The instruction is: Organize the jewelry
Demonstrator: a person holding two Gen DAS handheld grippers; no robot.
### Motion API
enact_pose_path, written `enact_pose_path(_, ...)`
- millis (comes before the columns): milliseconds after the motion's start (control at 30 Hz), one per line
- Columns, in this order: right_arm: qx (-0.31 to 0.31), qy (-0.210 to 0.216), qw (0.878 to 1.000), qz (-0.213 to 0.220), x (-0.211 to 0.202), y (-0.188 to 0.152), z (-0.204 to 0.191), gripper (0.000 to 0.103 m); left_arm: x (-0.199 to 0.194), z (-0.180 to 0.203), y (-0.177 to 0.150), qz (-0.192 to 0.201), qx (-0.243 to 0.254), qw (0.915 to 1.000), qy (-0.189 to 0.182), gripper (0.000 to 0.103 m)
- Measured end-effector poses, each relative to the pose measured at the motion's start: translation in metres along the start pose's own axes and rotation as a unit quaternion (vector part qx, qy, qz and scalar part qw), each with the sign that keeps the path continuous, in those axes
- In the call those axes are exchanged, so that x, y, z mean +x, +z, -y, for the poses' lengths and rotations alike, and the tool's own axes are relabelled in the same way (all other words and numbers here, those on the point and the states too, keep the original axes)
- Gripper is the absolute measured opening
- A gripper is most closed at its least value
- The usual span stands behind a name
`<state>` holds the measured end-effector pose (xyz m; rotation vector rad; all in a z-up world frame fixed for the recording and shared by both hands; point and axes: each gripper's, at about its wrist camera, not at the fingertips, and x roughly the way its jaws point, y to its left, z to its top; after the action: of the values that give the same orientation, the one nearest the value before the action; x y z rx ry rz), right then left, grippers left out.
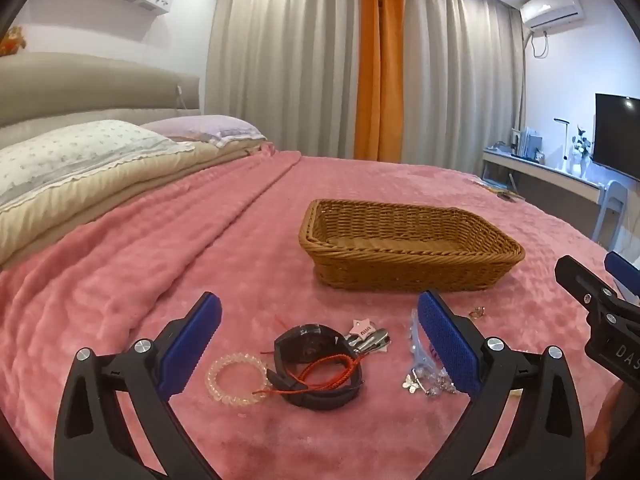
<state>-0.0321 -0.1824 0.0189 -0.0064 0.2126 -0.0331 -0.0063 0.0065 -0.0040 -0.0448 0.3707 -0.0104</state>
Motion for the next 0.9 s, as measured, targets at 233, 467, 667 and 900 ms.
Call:
enact_pose_path(233,-0.004,0.001,1.000,-0.002,0.001,-0.004,-0.002,0.097,0.006,-0.002,-0.004,-0.004,-0.006,1.0000,0.004,0.096)
enact_pose_path(467,-0.007,0.000,1.000,-0.003,0.002,-0.004,-0.003,0.097,0.008,-0.001,-0.004,-0.006,-0.003,1.0000,0.005,0.096)
enact_pose_path(667,-0.005,0.000,1.000,-0.004,0.002,-0.005,-0.003,0.097,0.007,0.000,-0.005,-0.007,-0.002,1.0000,0.006,0.096)
enact_pose_path(900,0.000,0.003,1.000,-0.010,0.005,-0.004,-0.002,0.097,0.007,0.000,-0.006,-0.009,-0.001,0.9999,0.006,0.096)
